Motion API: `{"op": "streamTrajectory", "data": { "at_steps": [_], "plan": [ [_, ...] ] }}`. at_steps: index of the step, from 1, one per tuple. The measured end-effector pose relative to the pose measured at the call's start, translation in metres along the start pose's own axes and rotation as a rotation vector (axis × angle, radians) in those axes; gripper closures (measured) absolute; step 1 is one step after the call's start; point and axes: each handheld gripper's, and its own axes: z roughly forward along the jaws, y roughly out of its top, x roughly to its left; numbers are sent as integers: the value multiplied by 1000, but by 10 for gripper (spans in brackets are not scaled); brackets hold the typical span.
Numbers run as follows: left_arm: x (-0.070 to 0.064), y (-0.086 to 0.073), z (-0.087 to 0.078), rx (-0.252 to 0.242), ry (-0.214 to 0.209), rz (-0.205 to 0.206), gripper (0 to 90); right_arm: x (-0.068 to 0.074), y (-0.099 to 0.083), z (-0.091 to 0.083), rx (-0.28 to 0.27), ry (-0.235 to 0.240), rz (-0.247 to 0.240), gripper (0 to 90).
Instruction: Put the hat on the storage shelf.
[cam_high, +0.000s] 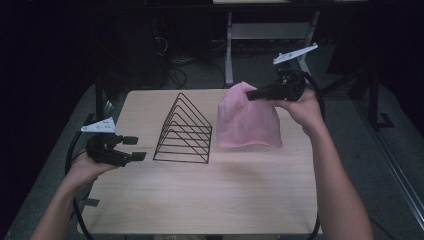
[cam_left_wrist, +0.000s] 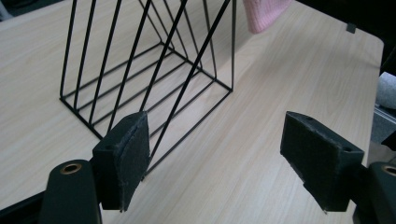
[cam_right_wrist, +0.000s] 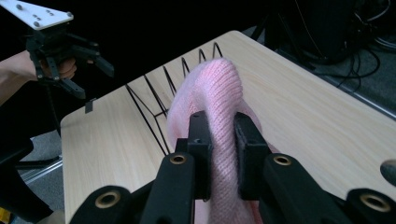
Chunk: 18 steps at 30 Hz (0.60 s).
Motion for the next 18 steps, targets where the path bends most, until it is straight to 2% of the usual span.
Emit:
{"op": "streamTrajectory", "data": {
  "at_steps": [11, 18],
  "plan": [
    [1, 27, -4, 5, -32, 24, 240, 22, 40, 3, -9, 25, -71, 791],
    [-1, 44, -5, 10, -38, 45, 240, 33, 59, 5, -21, 46, -95, 791]
  ]
}}
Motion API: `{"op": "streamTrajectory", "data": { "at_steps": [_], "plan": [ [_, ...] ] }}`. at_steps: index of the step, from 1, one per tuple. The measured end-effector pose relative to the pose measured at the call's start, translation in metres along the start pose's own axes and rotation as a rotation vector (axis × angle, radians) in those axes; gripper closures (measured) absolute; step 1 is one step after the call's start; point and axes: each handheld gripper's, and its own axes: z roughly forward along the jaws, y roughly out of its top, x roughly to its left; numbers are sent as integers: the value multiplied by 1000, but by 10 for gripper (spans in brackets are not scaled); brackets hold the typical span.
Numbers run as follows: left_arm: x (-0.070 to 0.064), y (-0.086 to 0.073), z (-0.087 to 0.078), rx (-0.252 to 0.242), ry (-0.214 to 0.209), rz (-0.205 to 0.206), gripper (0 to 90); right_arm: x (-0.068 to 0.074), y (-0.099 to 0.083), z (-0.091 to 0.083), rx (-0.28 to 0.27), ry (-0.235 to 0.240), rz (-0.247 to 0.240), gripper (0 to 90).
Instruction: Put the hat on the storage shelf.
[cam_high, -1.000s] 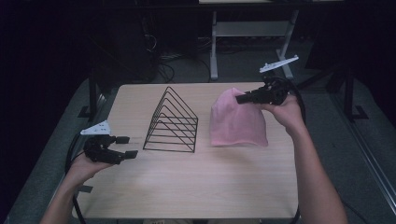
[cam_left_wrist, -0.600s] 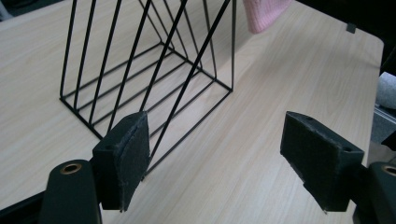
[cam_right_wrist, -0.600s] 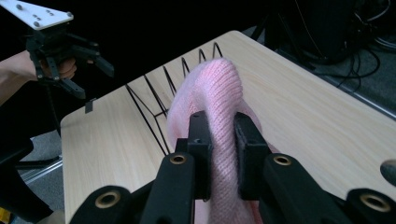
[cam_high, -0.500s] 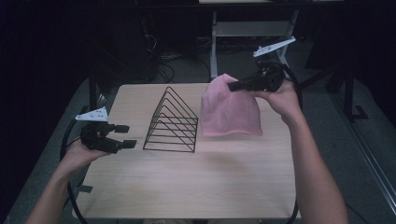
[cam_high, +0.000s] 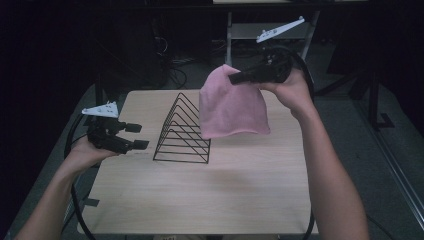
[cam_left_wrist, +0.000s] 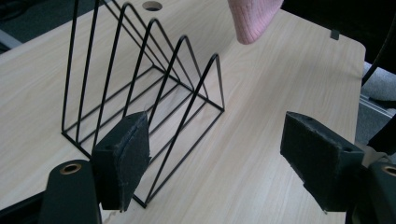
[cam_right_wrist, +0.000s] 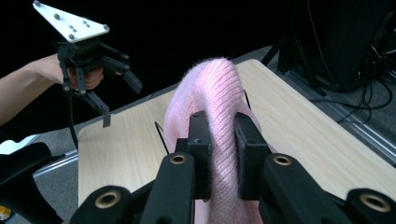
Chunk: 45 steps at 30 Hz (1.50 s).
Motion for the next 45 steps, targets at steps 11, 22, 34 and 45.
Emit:
{"op": "streamTrajectory", "data": {
  "at_steps": [11, 22, 34, 45],
  "plan": [
    [-2, 20, 4, -5, -26, 26, 240, 13, 29, 8, -16, 21, -35, 791],
    [3, 27, 9, -13, -45, 15, 240, 23, 52, 30, -3, 56, -80, 791],
    [6, 36, 12, 9, -49, 26, 256, 35, 73, 56, 5, 91, -109, 791],
    [11, 47, 7, -1, -55, 18, 339, 45, 88, 73, -7, 112, -131, 791]
  ]
}}
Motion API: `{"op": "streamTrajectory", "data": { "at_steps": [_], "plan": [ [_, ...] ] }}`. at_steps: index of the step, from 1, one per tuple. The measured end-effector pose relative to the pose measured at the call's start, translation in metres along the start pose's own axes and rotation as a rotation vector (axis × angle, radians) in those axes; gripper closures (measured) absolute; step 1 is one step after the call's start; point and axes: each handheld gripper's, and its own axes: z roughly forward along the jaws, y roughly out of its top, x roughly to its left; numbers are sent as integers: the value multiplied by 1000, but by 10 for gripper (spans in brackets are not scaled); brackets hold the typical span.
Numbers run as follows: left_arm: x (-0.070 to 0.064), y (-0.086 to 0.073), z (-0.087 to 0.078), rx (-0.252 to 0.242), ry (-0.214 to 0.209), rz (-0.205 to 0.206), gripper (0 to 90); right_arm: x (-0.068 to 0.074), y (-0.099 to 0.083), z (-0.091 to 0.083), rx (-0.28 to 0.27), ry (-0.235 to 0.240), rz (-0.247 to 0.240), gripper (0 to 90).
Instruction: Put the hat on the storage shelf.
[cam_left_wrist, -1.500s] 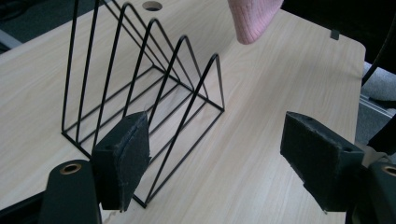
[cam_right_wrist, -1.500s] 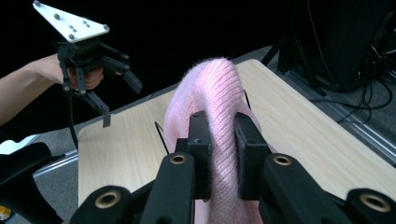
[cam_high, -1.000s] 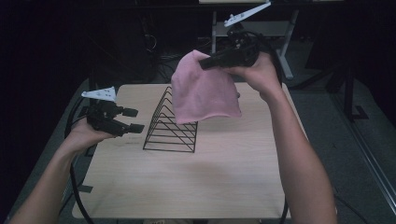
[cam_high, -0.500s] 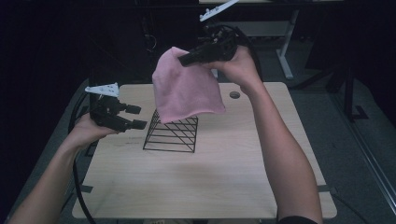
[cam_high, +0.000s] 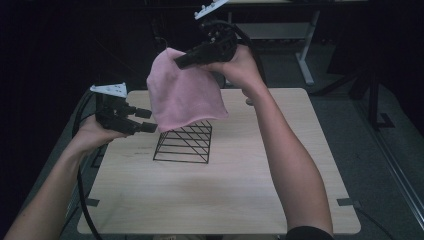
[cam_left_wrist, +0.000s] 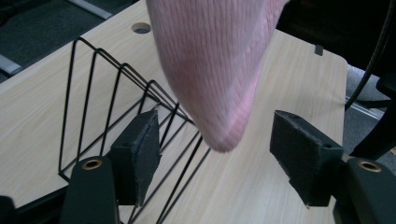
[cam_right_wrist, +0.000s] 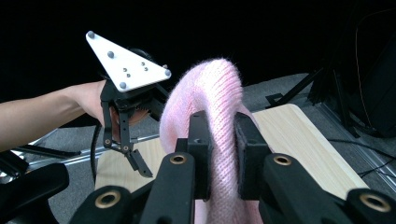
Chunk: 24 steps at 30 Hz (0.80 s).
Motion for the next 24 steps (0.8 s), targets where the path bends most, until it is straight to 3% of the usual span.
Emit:
{"op": "streamTrajectory", "data": {
  "at_steps": [3, 7, 9, 10, 11, 12, 24],
  "plan": [
    [5, 3, 1, 23, 1, -14, 401, 0, 2, 5, -3, 5, 0, 791],
    [12, 1, 5, 60, -30, -50, 511, -1, 5, 13, -23, 12, -4, 791],
    [13, 0, 6, 65, -39, -53, 593, -1, 6, 15, -25, 12, -6, 791],
    [14, -2, 6, 73, -45, -50, 593, -1, 6, 16, -25, 16, -3, 791],
    [14, -3, 7, 85, -53, -49, 703, -1, 7, 19, -16, 16, -3, 792],
    [14, -3, 7, 85, -53, -49, 729, -1, 7, 19, -16, 16, -3, 792],
    [23, -4, 12, 116, 10, -54, 829, -12, 1, 23, -20, 2, 14, 792]
  ]
}}
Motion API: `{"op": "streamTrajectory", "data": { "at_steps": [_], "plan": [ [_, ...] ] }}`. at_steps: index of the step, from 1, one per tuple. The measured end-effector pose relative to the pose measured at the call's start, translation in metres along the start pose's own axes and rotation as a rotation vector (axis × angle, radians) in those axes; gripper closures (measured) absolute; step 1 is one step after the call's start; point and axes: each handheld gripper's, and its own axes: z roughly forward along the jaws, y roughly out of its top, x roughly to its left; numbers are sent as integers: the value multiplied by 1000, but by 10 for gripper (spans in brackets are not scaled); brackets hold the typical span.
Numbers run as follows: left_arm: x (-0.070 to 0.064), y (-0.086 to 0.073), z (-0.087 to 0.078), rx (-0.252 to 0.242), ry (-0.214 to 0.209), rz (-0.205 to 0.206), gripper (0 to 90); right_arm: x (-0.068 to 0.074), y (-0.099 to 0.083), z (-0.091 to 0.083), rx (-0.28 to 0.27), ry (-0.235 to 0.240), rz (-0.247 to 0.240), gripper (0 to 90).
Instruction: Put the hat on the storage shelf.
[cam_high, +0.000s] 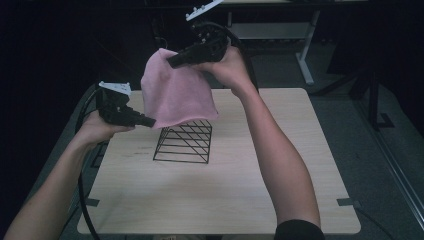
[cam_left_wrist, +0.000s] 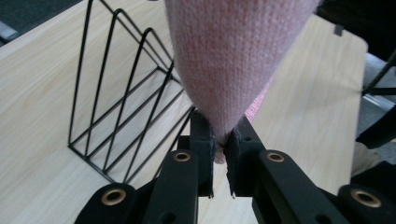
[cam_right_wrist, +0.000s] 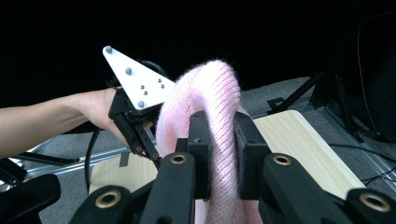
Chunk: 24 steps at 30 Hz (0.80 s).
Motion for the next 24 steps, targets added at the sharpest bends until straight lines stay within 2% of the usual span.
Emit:
{"op": "streamTrajectory", "data": {
  "at_steps": [5, 11, 17, 19, 24],
  "plan": [
    [3, -1, 5, 28, 32, 11, 832, -5, -5, 4, 1, -2, 15, 792],
    [7, -3, 13, 35, 72, 9, 831, -14, -18, 6, 0, -11, 45, 792],
    [9, -6, 21, 46, 77, 9, 831, -18, -29, 7, -3, -7, 61, 792],
    [8, -6, 24, 69, 81, 19, 830, -17, -34, 8, 4, -2, 62, 792],
    [8, -8, 24, 89, 96, 25, 831, -15, -39, 11, -4, 12, 64, 791]
  ]
}}
